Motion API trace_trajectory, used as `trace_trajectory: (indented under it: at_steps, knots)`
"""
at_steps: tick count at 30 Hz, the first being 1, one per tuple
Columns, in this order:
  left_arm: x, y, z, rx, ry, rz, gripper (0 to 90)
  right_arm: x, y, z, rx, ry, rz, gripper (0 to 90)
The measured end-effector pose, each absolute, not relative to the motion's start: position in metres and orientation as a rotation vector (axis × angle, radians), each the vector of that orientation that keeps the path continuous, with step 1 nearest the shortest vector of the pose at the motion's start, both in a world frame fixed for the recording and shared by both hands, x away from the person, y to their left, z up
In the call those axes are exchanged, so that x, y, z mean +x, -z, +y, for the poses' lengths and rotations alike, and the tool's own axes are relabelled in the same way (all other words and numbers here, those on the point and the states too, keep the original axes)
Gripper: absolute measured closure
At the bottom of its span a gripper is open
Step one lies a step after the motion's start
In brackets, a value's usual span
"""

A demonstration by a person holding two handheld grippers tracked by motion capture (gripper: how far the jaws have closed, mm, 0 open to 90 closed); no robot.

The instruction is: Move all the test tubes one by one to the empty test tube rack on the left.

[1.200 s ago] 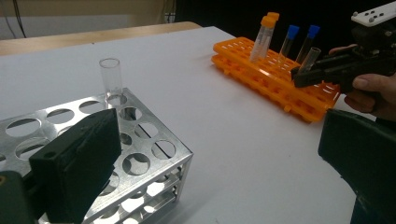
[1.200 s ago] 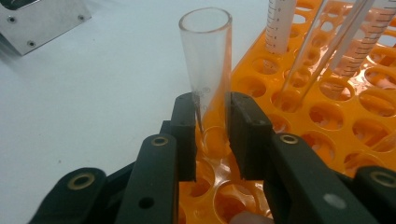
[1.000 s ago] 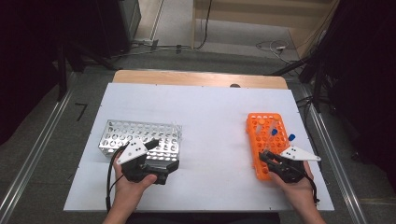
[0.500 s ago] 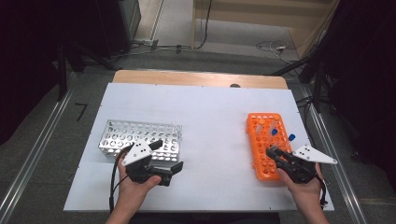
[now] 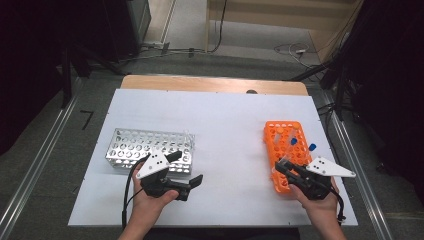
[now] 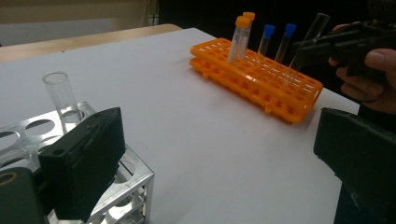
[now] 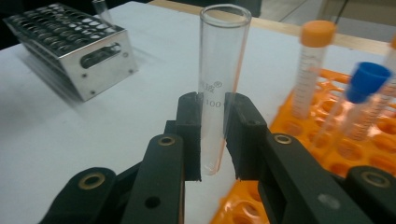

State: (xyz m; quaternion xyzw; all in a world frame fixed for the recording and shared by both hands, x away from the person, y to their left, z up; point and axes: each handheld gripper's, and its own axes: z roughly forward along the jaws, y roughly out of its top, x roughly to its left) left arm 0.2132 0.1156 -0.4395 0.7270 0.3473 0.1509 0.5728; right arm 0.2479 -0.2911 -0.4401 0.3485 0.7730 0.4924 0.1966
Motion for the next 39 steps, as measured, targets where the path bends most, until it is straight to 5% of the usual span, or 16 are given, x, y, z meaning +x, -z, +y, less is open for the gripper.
trace_trajectory:
  at_steps: [7, 26, 39]
  knots:
    - [0.213, 0.438, 0.105, 1.697, -0.337, 0.798, 7.8, 0.245, 0.443, -0.27, 0.922, -1.409, 2.243, 73.9]
    - [0.213, 0.436, 0.058, 1.764, -0.226, 0.663, 47.5, 0.231, 0.451, -0.219, 0.777, -1.443, 2.42, 73.9]
    - [0.212, 0.438, 0.034, 1.797, -0.166, 0.597, 60.6, 0.222, 0.454, -0.199, 0.699, -1.455, 2.504, 74.0]
